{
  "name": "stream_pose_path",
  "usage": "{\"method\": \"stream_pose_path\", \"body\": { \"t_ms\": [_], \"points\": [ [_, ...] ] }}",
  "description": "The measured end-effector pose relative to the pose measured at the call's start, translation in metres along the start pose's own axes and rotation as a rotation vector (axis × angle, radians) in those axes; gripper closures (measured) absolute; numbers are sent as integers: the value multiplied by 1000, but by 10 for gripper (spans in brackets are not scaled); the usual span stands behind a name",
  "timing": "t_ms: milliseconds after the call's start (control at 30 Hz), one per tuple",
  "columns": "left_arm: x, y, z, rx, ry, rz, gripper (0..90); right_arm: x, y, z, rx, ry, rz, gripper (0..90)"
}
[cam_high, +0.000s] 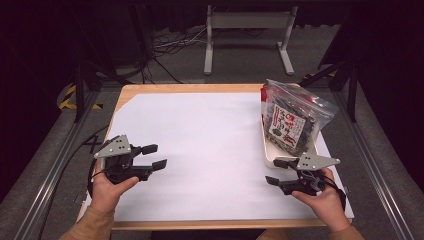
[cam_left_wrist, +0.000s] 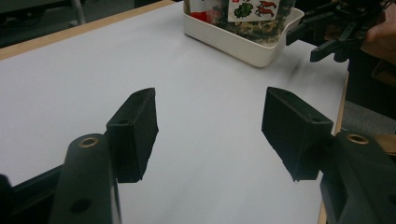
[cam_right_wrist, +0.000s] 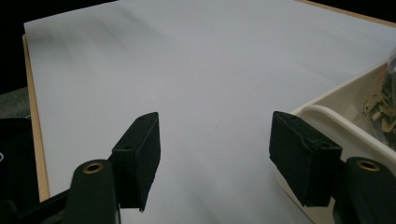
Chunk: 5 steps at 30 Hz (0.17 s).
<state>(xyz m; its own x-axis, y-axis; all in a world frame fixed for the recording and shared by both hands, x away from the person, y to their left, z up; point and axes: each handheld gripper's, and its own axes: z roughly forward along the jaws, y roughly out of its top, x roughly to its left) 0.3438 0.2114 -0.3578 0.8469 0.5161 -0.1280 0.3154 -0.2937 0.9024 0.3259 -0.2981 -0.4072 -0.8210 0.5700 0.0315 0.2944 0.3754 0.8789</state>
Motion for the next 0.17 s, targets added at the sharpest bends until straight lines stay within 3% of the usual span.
{"method": "stream_pose_path", "body": {
  "t_ms": [167],
  "points": [
    [0, -1, 1, 3, -2, -6, 366, 0, 1, -2, -11, -3, 0, 337]
  ]
}}
